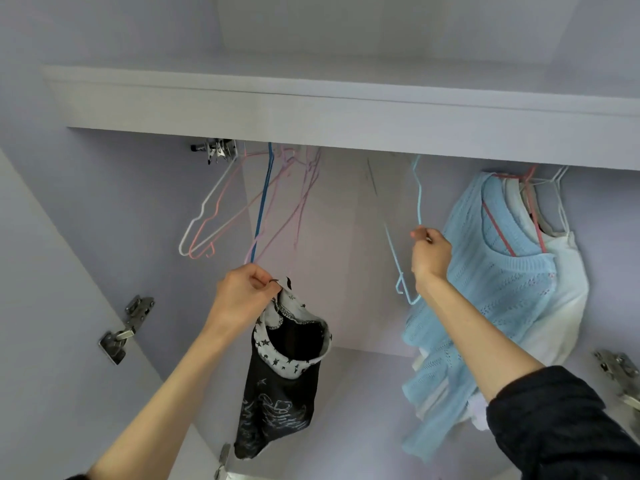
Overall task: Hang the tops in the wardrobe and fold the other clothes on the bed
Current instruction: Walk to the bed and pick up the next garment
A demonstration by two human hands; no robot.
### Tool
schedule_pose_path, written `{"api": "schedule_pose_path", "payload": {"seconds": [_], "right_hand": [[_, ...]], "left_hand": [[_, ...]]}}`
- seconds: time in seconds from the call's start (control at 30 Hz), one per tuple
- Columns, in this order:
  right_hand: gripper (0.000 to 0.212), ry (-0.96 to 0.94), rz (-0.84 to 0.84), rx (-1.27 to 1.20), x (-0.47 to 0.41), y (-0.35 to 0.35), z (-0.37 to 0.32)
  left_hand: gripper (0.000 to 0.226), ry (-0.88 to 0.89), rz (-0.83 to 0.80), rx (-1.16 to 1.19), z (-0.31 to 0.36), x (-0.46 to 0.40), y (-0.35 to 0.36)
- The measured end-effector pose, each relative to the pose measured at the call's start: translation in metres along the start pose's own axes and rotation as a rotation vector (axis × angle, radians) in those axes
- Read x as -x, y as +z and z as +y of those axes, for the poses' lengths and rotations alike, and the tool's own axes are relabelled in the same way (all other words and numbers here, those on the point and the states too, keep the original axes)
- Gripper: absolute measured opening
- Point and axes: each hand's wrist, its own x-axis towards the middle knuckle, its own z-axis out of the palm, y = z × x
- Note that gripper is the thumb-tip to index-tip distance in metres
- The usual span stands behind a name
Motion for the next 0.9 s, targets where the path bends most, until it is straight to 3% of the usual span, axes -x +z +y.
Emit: {"api": "schedule_pose_path", "payload": {"seconds": [0.07, 0.27, 0.37, 0.47, 0.63, 0.73, 0.8, 0.9], "right_hand": [[0.021, -0.039, 0.008, -0.031, 0.0, -0.001, -0.005], [0.053, -0.084, 0.096, -0.116, 0.032, -0.012, 0.027], [0.051, -0.001, -0.01, -0.155, 0.042, -0.021, 0.048], [0.043, 0.129, -0.167, 0.057, 0.033, -0.02, 0.046], [0.064, 0.279, -0.052, 0.409, 0.036, -0.038, 0.062], [0.063, 0.2, 0.086, 0.165, 0.053, -0.058, 0.087], [0.056, 0.182, 0.046, 0.033, 0.057, -0.065, 0.097], [0.05, 0.225, -0.062, 0.043, 0.055, -0.069, 0.1]], "left_hand": [[0.011, 0.001, -0.003, 0.005, 0.002, -0.002, 0.002], [0.013, 0.009, -0.029, 0.008, 0.003, -0.004, 0.009], [0.015, 0.009, -0.053, -0.002, 0.002, -0.003, 0.014], [0.015, -0.003, -0.089, -0.019, 0.001, -0.003, 0.021], [0.015, -0.046, -0.148, -0.038, -0.008, 0.004, 0.038], [0.017, -0.07, -0.183, -0.05, -0.015, 0.008, 0.05], [0.017, -0.084, -0.204, -0.047, -0.018, 0.01, 0.057], [0.016, -0.111, -0.233, -0.066, -0.021, 0.011, 0.065]]}}
